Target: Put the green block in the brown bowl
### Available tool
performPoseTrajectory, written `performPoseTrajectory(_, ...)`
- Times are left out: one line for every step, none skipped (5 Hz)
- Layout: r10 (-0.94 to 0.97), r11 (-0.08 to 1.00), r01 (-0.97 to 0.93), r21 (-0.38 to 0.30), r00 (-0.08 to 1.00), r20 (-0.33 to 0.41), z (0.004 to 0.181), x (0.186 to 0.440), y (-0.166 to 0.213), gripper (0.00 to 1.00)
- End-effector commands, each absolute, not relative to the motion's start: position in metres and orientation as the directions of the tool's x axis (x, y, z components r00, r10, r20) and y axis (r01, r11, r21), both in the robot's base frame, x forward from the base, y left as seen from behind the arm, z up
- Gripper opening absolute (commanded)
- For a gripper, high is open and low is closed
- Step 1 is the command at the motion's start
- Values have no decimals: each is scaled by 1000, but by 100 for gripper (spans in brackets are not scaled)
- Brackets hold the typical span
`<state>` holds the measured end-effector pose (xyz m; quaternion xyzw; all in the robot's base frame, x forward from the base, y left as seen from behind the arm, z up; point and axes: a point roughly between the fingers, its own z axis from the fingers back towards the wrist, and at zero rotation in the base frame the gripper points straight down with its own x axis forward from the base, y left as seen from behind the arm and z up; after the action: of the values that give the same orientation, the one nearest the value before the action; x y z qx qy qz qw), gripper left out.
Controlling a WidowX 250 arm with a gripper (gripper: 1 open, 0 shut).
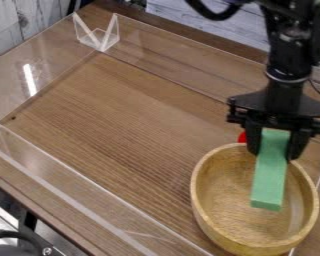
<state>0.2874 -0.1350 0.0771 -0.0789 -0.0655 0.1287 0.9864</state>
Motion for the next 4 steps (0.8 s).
performPoseTrajectory(250,954,-213,-210,953,173,99,301,-132,0)
performPoseTrajectory(237,958,-198,-206,954,185,103,305,-126,0)
performPoseTrajectory(270,952,-231,-202,943,195,110,304,-129,0)
performPoseTrajectory(303,943,-263,-202,930,206,118,303,-132,0)
